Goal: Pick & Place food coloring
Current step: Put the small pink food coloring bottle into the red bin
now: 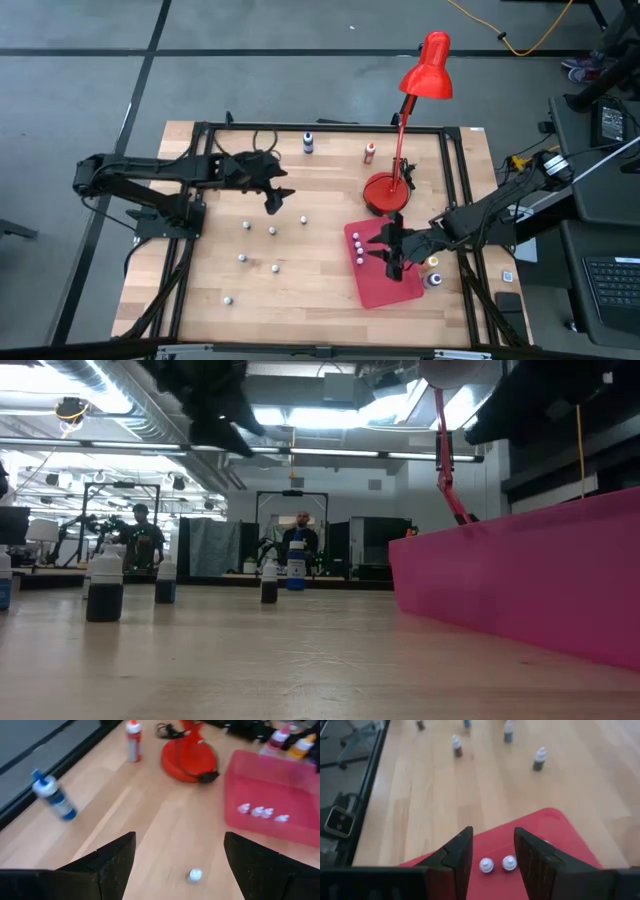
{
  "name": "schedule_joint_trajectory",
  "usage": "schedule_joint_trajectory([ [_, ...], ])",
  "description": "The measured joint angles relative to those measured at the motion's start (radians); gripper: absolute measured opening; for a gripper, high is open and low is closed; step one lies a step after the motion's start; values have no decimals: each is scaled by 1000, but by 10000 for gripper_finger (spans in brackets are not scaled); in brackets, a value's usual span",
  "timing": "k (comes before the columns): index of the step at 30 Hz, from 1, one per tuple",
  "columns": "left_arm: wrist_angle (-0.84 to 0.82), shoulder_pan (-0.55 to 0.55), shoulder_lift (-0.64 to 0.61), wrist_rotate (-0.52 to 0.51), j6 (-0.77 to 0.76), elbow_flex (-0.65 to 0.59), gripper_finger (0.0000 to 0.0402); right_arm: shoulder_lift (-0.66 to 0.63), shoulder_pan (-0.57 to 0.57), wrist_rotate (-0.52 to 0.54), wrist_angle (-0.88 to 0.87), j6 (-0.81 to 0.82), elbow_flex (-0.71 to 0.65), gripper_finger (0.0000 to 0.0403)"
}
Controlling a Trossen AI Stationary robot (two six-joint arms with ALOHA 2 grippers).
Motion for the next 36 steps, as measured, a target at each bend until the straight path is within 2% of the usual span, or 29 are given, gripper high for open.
schedule_joint_trajectory([
  [8, -39, -85, -149, -141, -163, -145, 294, -19, -1, 108, 23, 25, 0, 145],
  [18, -88, -215, -254, -280, -396, -267, 294, -62, -23, 201, 77, 82, 0, 145],
  [26, -216, -350, -284, -390, -630, -329, 294, -129, -56, 197, 65, 93, 0, 145],
  [36, -400, -546, -284, -469, -880, -369, 294, -134, -64, 159, 40, 95, 0, 145],
])
